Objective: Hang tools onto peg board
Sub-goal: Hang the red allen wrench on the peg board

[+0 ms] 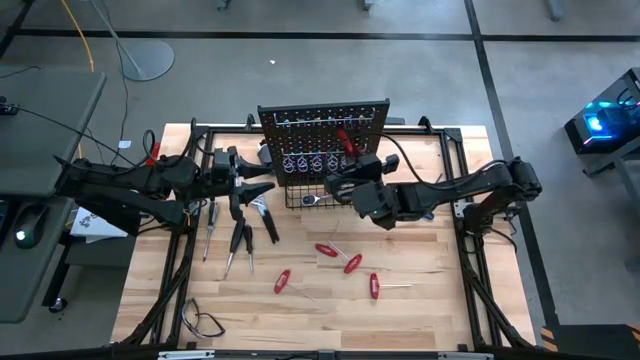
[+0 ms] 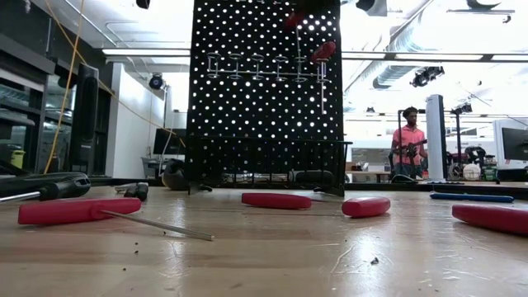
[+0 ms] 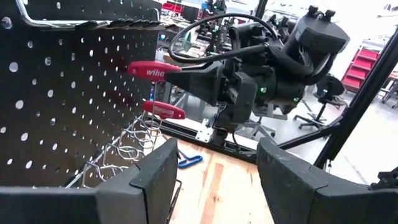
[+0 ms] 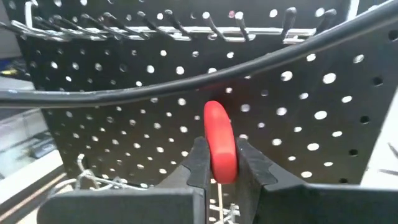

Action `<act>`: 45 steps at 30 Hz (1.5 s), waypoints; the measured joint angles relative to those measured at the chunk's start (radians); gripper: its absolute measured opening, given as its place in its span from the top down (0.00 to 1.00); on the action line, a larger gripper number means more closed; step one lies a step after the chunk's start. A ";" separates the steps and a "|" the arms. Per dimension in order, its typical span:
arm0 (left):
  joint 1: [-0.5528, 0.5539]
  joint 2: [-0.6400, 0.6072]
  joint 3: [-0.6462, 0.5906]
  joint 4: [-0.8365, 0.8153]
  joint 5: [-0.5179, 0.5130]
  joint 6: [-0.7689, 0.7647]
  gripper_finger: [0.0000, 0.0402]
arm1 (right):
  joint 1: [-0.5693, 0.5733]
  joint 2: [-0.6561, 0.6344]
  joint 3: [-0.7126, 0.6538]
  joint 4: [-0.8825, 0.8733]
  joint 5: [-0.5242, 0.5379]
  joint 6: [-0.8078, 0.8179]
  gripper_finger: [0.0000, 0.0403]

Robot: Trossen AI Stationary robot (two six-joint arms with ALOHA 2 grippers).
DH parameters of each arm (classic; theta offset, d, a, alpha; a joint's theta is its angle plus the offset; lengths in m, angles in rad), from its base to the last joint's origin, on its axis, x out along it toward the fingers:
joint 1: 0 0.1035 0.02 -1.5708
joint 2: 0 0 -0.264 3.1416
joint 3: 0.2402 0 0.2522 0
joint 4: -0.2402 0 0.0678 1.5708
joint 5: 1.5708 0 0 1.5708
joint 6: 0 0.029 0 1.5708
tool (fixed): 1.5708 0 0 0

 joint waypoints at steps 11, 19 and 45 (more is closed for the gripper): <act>0.000 0.000 0.000 -0.035 0.004 0.000 0.50 | 0.000 0.000 0.000 -0.157 0.007 0.190 0.93; 0.000 0.000 0.000 -0.057 0.004 -0.001 0.50 | 0.000 0.001 0.000 -0.305 0.008 0.410 0.78; 0.001 -0.006 0.000 -0.130 0.073 -0.052 0.50 | 0.237 -0.099 0.000 -0.289 -0.198 0.361 0.60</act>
